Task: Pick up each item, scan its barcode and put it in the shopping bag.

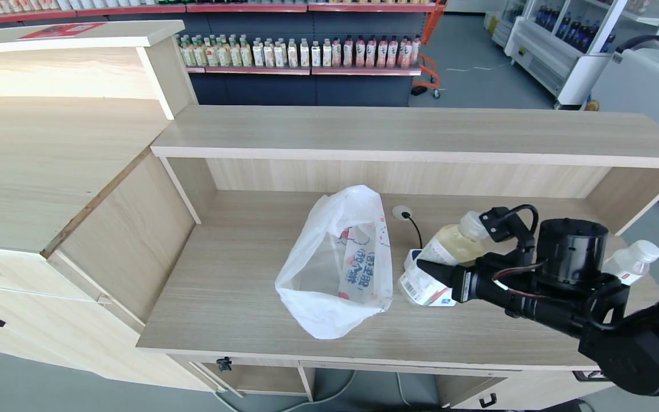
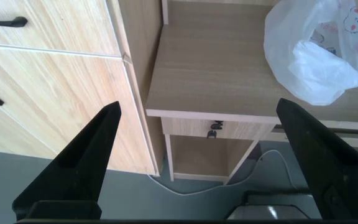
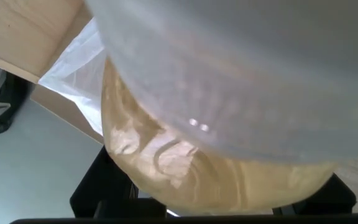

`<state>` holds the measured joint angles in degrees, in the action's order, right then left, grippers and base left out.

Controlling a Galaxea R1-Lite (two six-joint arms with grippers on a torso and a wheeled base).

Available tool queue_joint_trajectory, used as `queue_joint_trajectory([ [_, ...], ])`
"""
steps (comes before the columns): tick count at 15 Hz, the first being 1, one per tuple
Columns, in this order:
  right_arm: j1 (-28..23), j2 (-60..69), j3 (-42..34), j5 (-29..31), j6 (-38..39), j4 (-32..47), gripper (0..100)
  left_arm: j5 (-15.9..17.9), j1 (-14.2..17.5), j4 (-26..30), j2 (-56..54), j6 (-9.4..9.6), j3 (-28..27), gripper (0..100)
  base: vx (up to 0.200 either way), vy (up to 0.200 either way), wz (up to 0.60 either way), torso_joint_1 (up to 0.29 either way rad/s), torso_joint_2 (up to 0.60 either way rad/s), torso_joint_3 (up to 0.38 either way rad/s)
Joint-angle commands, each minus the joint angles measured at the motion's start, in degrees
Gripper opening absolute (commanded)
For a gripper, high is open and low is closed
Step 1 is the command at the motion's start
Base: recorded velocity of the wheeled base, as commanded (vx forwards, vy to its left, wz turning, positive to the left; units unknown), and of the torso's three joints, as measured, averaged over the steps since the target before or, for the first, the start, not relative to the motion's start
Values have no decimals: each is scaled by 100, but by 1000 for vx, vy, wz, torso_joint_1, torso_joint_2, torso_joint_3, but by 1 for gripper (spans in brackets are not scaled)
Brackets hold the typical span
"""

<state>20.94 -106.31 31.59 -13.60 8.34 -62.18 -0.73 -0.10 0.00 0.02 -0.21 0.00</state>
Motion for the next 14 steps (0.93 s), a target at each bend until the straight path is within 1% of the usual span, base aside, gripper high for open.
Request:
queue_joint_trajectory([
  [1,41,-698,392,7,-78,31,0,3,1,0,-2,-6,0,100,0,0,0,0,0,0],
  [3,85,-1058,770,-2,-412,48,0,3,1,0,-2,3,0,100,0,0,0,0,0,0],
  [4,138,-1357,1095,-11,-535,57,0,-6,1,0,-2,-6,0,100,0,0,0,0,0,0],
  [8,534,-2042,2247,7,-605,215,0,3,1,0,-2,3,0,100,0,0,0,0,0,0],
  [9,604,-2262,2563,16,-746,242,0,-6,1,0,-2,-6,0,100,0,0,0,0,0,0],
  [12,683,-2693,3134,7,-1106,268,0,3,1,0,-2,-6,0,100,0,0,0,0,0,0],
  [13,727,-2956,3460,16,-1396,277,0,3,1,0,-2,-6,0,100,0,0,0,0,0,0],
  [14,727,-2956,3460,16,-1396,277,0,3,1,0,-2,-6,0,100,0,0,0,0,0,0],
])
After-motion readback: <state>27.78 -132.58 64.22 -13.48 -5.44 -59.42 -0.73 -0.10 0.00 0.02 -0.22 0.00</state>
